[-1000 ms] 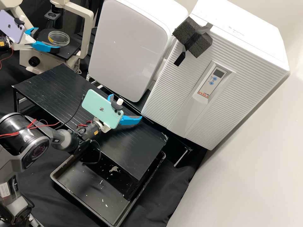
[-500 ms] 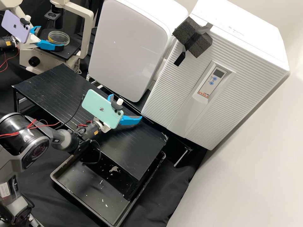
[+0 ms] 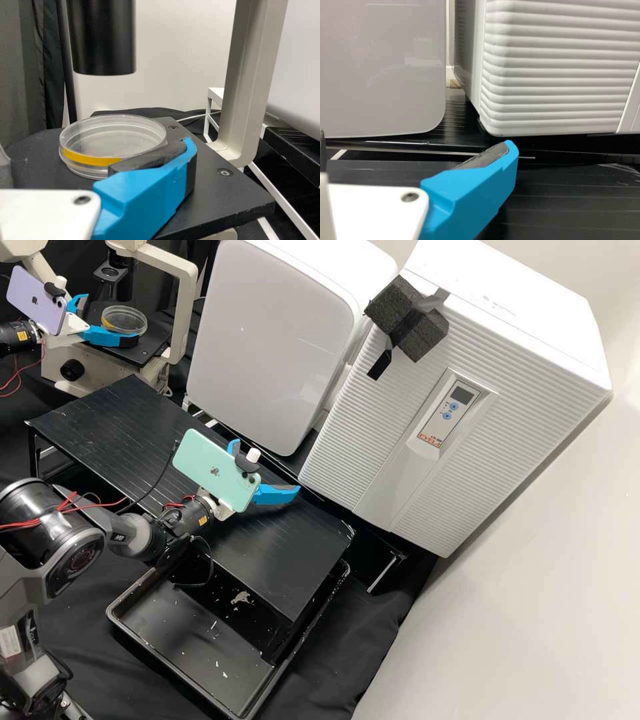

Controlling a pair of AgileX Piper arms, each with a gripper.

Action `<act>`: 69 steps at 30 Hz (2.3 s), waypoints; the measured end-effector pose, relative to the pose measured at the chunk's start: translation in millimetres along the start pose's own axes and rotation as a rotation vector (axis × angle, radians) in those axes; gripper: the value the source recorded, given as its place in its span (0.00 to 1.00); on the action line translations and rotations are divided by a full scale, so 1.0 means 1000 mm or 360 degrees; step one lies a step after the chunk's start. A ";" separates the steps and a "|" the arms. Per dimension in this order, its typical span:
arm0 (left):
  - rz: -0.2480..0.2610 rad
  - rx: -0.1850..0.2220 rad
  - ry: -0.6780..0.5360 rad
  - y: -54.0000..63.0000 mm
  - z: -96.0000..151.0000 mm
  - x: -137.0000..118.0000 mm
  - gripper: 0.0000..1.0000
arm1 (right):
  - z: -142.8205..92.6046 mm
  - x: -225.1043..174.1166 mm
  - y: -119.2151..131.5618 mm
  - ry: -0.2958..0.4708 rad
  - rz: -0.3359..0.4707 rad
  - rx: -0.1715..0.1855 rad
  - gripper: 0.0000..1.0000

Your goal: Place the petri dish on the bench

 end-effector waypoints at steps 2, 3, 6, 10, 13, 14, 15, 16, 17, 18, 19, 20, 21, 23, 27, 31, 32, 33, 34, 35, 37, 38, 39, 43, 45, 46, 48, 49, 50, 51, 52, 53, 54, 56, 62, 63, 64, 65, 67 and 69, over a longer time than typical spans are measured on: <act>0.0000 0.0000 0.0000 0.000 0.000 0.000 0.00 | 0.000 0.000 0.000 0.0000 0.0000 0.0000 1.00; 0.0000 -0.0009 0.0000 0.000 0.000 0.000 0.00 | 0.000 0.000 0.000 0.0000 0.0000 0.0000 1.00; 0.0015 -0.0036 -0.0005 0.000 0.000 0.000 0.00 | 0.000 0.000 0.000 0.0000 0.0000 0.0000 1.00; 0.0024 -0.0065 -0.0009 0.000 0.000 0.000 0.00 | 0.000 0.000 0.000 0.0000 0.0000 0.0000 1.00; 0.0026 -0.0073 -0.0010 -0.001 0.000 -0.001 0.00 | 0.000 0.000 0.000 0.0000 0.0000 0.0000 1.00; 0.0032 -0.0073 -0.0012 -0.001 0.000 -0.001 0.00 | 0.000 0.000 0.000 0.0000 0.0000 0.0000 1.00; 0.0035 -0.0073 -0.0013 -0.002 0.000 -0.001 0.00 | 0.000 0.000 0.000 0.0000 0.0000 0.0000 1.00; 0.0035 -0.0076 -0.0014 -0.003 -0.001 -0.001 0.00 | 0.000 0.000 0.000 0.0000 0.0000 0.0000 1.00; 0.0044 -0.0079 -0.0017 -0.003 -0.001 -0.001 0.00 | 0.000 0.000 0.000 0.0000 0.0000 0.0000 1.00; 0.0047 -0.0082 -0.0018 -0.003 -0.001 -0.001 0.00 | 0.000 0.000 0.000 0.0000 0.0000 0.0000 1.00; 0.0050 -0.0092 -0.0020 -0.003 -0.001 -0.001 0.00 | 0.000 0.000 0.000 0.0000 0.0000 0.0000 1.00; 0.0050 -0.0092 -0.0019 -0.003 -0.001 -0.001 0.00 | 0.000 0.000 0.000 0.0000 0.0000 0.0000 1.00; 0.0053 -0.0092 -0.0021 -0.003 -0.001 -0.001 0.00 | 0.000 0.000 0.000 0.0000 0.0000 0.0000 1.00; 0.0055 -0.0098 -0.0022 -0.003 -0.001 -0.001 0.00 | 0.000 0.000 0.000 0.0000 0.0000 0.0000 1.00; 0.0054 -0.0111 -0.0021 -0.004 -0.001 -0.001 0.00 | 0.000 0.000 0.000 0.0000 0.0000 0.0000 1.00; 0.0055 -0.0112 -0.0025 -0.004 -0.001 -0.001 0.00 | 0.000 0.000 0.000 0.0000 0.0000 0.0000 1.00; 0.0052 -0.0111 -0.0035 -0.004 0.000 -0.001 0.00 | 0.000 0.000 0.000 0.0000 0.0000 0.0000 1.00; 0.0049 -0.0103 -0.0047 -0.004 0.000 -0.001 0.00 | 0.000 0.000 0.000 0.0000 0.0000 0.0000 1.00; 0.0045 -0.0097 -0.0055 -0.004 0.001 -0.002 0.00 | 0.000 0.000 0.000 0.0000 0.0000 0.0000 1.00; 0.0043 -0.0093 -0.0061 -0.005 0.001 -0.002 0.00 | 0.000 0.000 0.000 0.0000 0.0000 0.0000 1.00; 0.0036 -0.0083 -0.0070 -0.005 0.002 -0.002 0.00 | 0.000 0.000 0.000 0.0000 0.0000 0.0000 1.00; 0.0035 -0.0080 -0.0072 -0.005 0.002 -0.002 0.00 | 0.000 0.000 0.000 0.0000 0.0000 0.0000 1.00; 0.0033 -0.0075 -0.0077 -0.006 0.002 -0.002 0.00 | 0.000 0.000 0.000 0.0000 0.0000 0.0000 1.00; 0.0038 -0.0089 -0.0084 -0.005 0.002 -0.002 0.00 | 0.000 0.000 0.000 0.0000 0.0000 0.0000 1.00; 0.0037 -0.0095 -0.0084 -0.005 0.003 -0.002 0.00 | 0.000 0.000 0.000 0.0000 0.0000 0.0000 1.00; 0.0036 -0.0092 -0.0088 -0.005 0.003 -0.002 0.00 | 0.000 0.000 0.000 0.0000 0.0000 0.0000 1.00; 0.0036 -0.0093 -0.0087 -0.005 0.003 -0.002 0.00 | 0.000 0.000 0.000 0.0000 0.0000 0.0000 1.00; 0.0036 -0.0095 -0.0088 -0.005 0.003 -0.002 0.00 | 0.000 0.000 0.000 0.0000 0.0000 0.0000 1.00; 0.0036 -0.0095 -0.0088 -0.005 0.003 -0.002 0.00 | 0.000 0.000 0.000 0.0000 0.0000 0.0000 1.00; 0.0036 -0.0095 -0.0088 -0.005 0.003 -0.002 0.00 | 0.000 0.000 0.000 0.0000 0.0000 0.0000 1.00; 0.0036 -0.0095 -0.0088 -0.005 0.003 -0.002 0.00 | 0.000 0.000 0.000 0.0000 0.0000 0.0000 1.00; 0.0036 -0.0095 -0.0088 -0.005 0.003 -0.002 0.00 | 0.000 0.000 0.000 0.0000 0.0000 0.0000 1.00; 0.0035 -0.0096 -0.0090 -0.005 0.003 -0.002 0.00 | 0.000 0.000 0.000 0.0000 0.0000 0.0000 1.00; 0.0034 -0.0099 -0.0091 -0.005 0.003 -0.002 0.00 | 0.000 0.000 0.000 0.0000 0.0000 0.0000 1.00; 0.0035 -0.0111 -0.0104 -0.007 0.003 -0.003 0.00 | 0.000 0.000 0.000 0.0000 0.0000 0.0000 1.00; 0.0037 -0.0114 -0.0113 -0.007 0.004 -0.004 0.00 | 0.000 0.000 0.000 0.0000 0.0000 0.0000 1.00; 0.0037 -0.0112 -0.0122 -0.009 0.004 -0.005 0.00 | 0.000 0.000 0.000 0.0000 0.0000 0.0000 1.00; 0.0031 -0.0102 -0.0136 -0.010 0.004 -0.007 0.00 | 0.000 0.000 0.000 0.0000 0.0000 0.0000 1.00; 0.0026 -0.0087 -0.0160 -0.012 0.007 -0.010 0.00 | 0.000 0.000 0.000 0.0000 0.0000 0.0000 1.00; 0.0017 -0.0079 -0.0179 -0.013 0.009 -0.015 0.00 | 0.000 0.000 0.000 0.0000 0.0000 0.0000 1.00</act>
